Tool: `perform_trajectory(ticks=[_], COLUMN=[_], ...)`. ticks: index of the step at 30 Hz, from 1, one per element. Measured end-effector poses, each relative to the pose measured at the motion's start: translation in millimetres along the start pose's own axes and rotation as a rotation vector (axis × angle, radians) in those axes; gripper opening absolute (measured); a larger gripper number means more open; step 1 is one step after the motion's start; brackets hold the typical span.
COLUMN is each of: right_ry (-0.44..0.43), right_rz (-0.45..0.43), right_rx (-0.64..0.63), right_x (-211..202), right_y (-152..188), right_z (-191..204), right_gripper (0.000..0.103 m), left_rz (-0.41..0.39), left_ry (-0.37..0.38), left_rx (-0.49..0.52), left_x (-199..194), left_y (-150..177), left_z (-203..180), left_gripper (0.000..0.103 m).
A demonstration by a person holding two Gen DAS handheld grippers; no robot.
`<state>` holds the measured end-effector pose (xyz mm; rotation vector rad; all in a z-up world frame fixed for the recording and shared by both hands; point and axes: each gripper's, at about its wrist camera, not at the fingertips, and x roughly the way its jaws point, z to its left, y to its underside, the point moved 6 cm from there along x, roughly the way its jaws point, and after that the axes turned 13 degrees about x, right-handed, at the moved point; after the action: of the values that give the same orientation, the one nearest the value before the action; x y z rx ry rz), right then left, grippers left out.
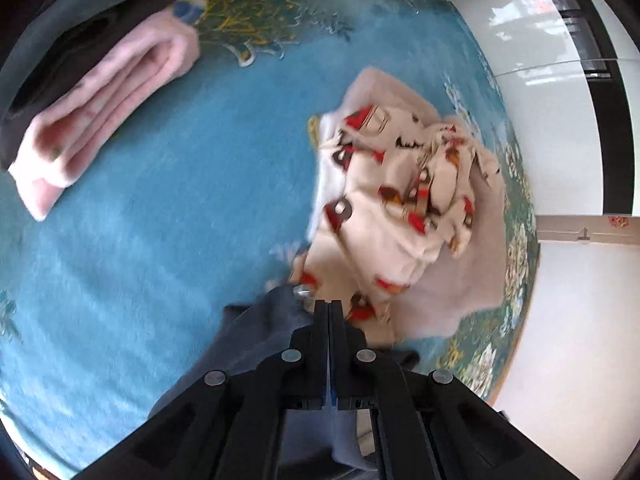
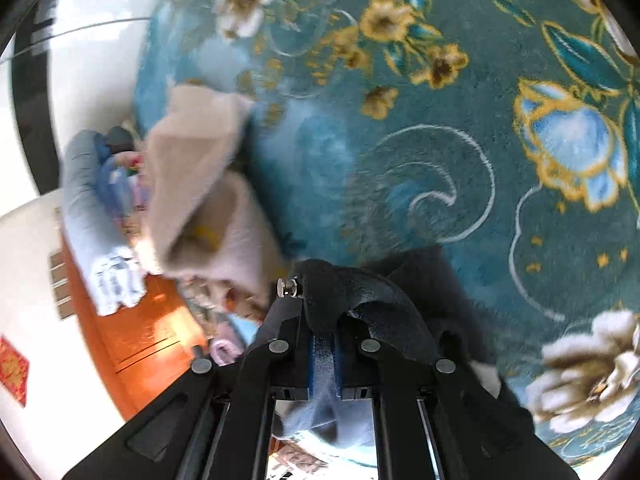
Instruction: Fold clothes
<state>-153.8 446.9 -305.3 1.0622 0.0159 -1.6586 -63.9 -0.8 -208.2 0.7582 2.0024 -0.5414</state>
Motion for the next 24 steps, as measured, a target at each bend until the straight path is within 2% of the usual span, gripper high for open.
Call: perform_trajectory(ticks=[3,6,8,9,10,12,14,16,18,20,24], right_ry=[0.001,0.003,-0.008,-0.023,-0.036,-0.023,0.064,0.129,0.182,0.241,0.198], right_rz=[0.023,0.034,0.026,0.014,-0.001,-0.054,-0.112,-0.095,-0.061,-0.057,-0.050], right_rx=[0.013,-0.050,-0.101,-0.131,-0.153,-0.197,-0.264,-0.323,-0.383,-0.427,-0.352], right_x=[7.8,0.0,-11.4,-19.1,-25.7,-37.9,-41.2,-31.1,-14.7,2.5,26.2], right_y=[-0.4,3.5,6.8,7.3,6.7,3.7,-0.2,1.4,5.8,5.8,-1.0], right_z=[-2.8,3.1,9.2,11.9,14.2,12.0,4.6,-0.3,-3.3,-5.2,-7.3], right_gripper=[0.010,0.012,0.015,0.019,0.027,0.035,0.035,0.037,0.043,0.044,0.044], left_rz=[0.014,0.070,0.112,0.135,0.152,0.176,0.178,0.174,0.170,0.164,0.184], left_ry=[0.010,-0.092,-0.174,-0.219,-0.246,-0.289,-0.324,-0.323,-0.315,-0.300,-0.251], left_rx=[0.036,0.193,0.312,0.380,0.436,0.529,0.575,0.576,0.587,0.615,0.647], left_x=[-2.7,7.8,14.7,18.3,22.0,30.1,39.2,47.0,53.1,56.4,62.9], left_y=[8.5,22.7,33.5,40.5,46.5,55.5,58.6,57.9,57.0,56.1,54.9], left_z=[0.0,-3.5,-5.7,-6.9,-8.2,-9.8,-7.7,-2.7,-0.3,-2.2,-2.2], left_gripper=[0.002,0.010,0.032,0.036,0.037,0.040,0.057,0.063,0.063,0.063,0.061])
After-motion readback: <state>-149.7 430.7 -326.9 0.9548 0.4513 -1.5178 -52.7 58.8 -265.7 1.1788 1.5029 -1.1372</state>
